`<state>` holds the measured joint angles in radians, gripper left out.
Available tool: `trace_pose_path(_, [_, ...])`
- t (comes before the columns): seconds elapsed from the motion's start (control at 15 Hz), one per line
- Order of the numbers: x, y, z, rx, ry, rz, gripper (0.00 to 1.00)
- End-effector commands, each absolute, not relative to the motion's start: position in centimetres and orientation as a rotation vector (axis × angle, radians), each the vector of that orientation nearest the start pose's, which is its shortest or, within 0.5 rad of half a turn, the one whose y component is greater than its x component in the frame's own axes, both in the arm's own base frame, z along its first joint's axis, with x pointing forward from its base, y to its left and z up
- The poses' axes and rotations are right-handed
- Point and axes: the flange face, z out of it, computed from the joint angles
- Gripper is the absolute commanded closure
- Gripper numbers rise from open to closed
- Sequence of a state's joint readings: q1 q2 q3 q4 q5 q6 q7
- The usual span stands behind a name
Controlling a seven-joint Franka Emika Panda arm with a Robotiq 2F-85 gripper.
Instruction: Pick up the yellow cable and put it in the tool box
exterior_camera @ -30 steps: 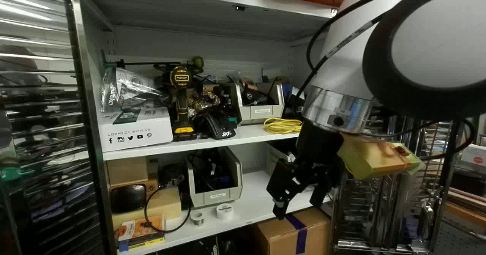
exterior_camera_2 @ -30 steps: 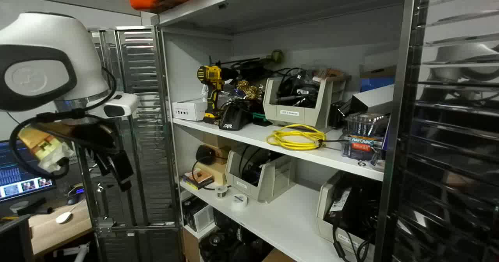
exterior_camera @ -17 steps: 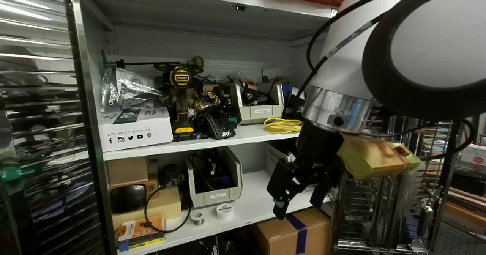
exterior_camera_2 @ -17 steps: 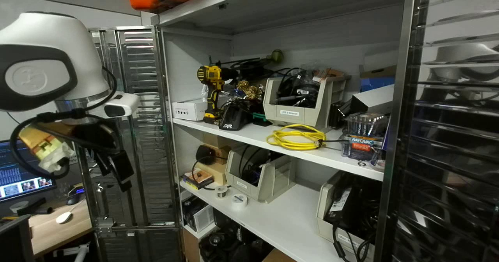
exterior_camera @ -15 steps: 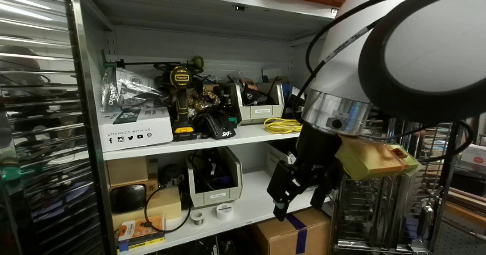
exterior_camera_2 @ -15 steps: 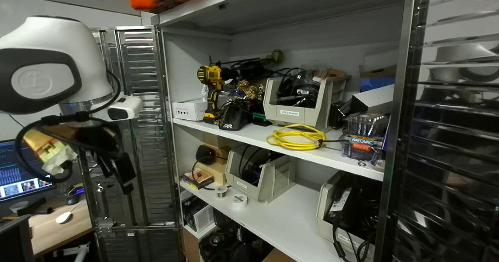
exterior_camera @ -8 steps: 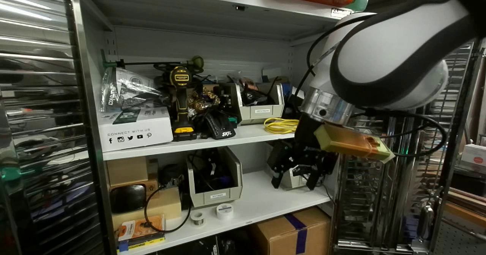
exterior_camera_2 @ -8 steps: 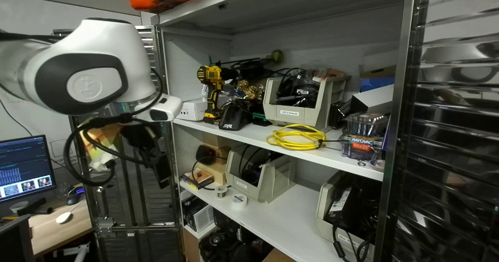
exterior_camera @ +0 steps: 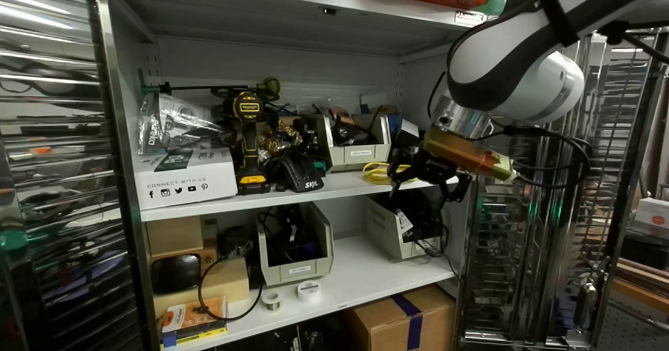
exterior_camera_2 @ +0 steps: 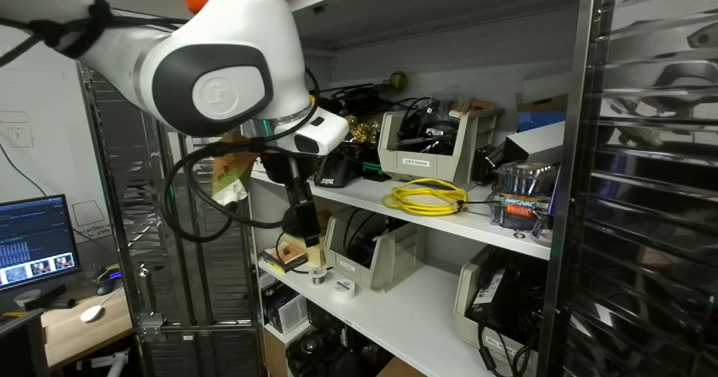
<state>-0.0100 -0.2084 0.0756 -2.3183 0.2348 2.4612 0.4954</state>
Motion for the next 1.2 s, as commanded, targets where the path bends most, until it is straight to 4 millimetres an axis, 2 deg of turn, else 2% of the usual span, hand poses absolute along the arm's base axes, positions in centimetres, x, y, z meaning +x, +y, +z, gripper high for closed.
trace_pose_path(0.0, [53.5, 0.3, 48.4, -2.650, 1.034, -0.488, 0.00])
trace_pose_path(0.33, [58.1, -2.8, 49.8, -2.603, 1.225, -0.524, 0.00])
trace_pose_path(0.73, [64.5, -2.8, 48.9, -2.608, 1.292, -0.470, 0.00])
trace_pose_path(0.93, [66.2, -2.4, 49.4, -2.611, 1.323, -0.488, 0.00])
trace_pose_path(1.13, [66.0, -2.1, 50.7, -2.599, 1.310, -0.510, 0.00])
